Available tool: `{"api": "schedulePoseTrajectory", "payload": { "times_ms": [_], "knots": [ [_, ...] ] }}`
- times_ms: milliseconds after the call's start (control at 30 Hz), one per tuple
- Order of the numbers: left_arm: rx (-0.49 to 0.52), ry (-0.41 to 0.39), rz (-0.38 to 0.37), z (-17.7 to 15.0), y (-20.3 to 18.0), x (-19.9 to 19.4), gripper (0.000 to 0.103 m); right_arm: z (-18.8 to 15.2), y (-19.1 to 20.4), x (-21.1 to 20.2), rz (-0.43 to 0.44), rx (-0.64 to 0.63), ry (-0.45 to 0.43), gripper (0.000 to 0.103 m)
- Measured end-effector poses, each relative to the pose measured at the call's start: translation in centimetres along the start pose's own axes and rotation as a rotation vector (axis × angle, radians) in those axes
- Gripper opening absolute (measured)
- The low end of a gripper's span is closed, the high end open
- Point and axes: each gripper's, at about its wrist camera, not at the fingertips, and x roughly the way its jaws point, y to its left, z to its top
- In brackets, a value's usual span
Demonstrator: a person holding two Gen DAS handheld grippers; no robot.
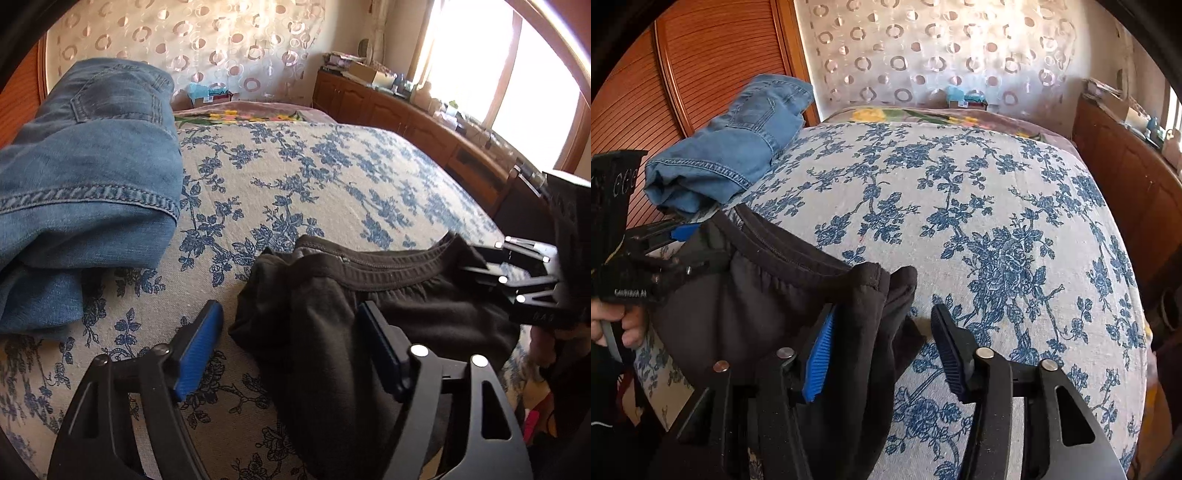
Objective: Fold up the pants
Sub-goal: 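Grasp the pants' folded end with the left tool and lift it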
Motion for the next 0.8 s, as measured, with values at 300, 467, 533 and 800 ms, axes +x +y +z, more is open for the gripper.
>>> {"api": "schedulePoseTrajectory", "payload": {
  "times_ms": [300, 467, 533, 800],
  "knots": [
    [-0.034, -0.010, -0.043, 0.2, 0.5, 0.1, 0.060, -1.0, 0.3, -0.8, 0.046, 0.012, 0.013, 0.034],
    [-0.042, -0.007, -0.078, 0.2, 0.6, 0.1, 0.038, -0.9, 0.2, -0.6, 0.100, 0.042, 0.018, 0.018],
    [-0.033, -0.009, -0.090, 0.1, 0.3, -0.1, 0.031, -0.8, 0.2, -0.5, 0.108, 0.038, 0.018, 0.016],
    [-0.007, -0.080, -0.080, -0.2, -1.1, -2.8, 0.019, -1.2, 0.3, -1.5, 0.121, 0.043, -0.046, 0.015]
  ]
}}
